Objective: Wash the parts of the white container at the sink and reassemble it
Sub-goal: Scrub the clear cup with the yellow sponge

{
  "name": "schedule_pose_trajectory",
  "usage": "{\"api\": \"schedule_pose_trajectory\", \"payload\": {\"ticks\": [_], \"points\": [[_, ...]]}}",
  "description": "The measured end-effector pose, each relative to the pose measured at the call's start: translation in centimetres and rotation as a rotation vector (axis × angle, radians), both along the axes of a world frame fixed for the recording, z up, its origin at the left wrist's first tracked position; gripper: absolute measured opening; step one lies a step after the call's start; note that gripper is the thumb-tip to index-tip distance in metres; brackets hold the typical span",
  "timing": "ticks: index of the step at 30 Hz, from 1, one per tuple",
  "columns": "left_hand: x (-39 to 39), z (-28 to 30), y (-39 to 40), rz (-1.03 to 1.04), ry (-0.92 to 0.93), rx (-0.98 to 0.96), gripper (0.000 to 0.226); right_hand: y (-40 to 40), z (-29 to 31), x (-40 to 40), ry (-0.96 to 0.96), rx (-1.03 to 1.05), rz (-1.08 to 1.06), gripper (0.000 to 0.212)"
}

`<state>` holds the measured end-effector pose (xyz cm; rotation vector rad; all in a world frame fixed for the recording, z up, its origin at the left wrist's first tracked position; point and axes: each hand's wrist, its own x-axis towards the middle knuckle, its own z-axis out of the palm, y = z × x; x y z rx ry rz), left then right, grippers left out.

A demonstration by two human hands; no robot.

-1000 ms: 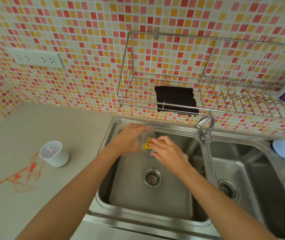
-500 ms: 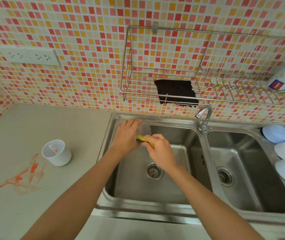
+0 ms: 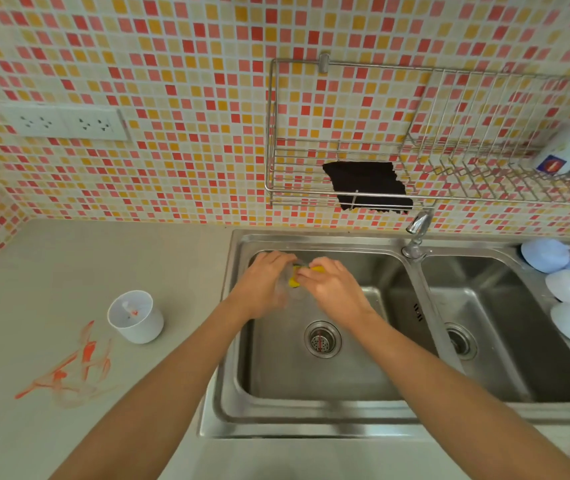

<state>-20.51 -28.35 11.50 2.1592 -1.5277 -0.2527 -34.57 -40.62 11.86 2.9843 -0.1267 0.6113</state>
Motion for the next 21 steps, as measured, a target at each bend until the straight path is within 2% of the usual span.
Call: {"api": "schedule_pose_trajectory", "payload": {"ticks": [2,5,7,10,13,15,21], "points": [[0.4,0.1,0.1,-0.026,-0.005,0.007,0.074,1.8,-1.1,-0.3,-0.039,0.23,-0.085,0.042],[1.2,-0.4,0.5,-0.051,-0.062,0.028,0.077,4.6,-2.0,-0.5,-0.066,0.77,-0.233,0.031],[1.5,-0.9,0.8,-0.081,-0.072,0.047,0.077,5.4,-2.5,-0.6,-0.057,0.879,-0.266,0.026],[1.4,-1.5,1.1,-0.116,-0.078,0.082,0.074,4.6,-2.7,-0.8,0.099,0.75,-0.233,0.028],[0.9,-1.7,1.1,-0.115,-0.021,0.091,0.079,2.5,-1.9,-0.5,0.213,0.272,-0.14,0.039],[0.8,-1.4,1.0,-0.105,-0.005,0.073,0.085,1.5,-1.4,-0.7,0.18,0.105,-0.061,0.044],[0.6,0.7,0.3,-0.09,0.069,0.06,0.091,1.3,-1.9,-1.6,0.089,0.092,-0.058,0.033]]}}
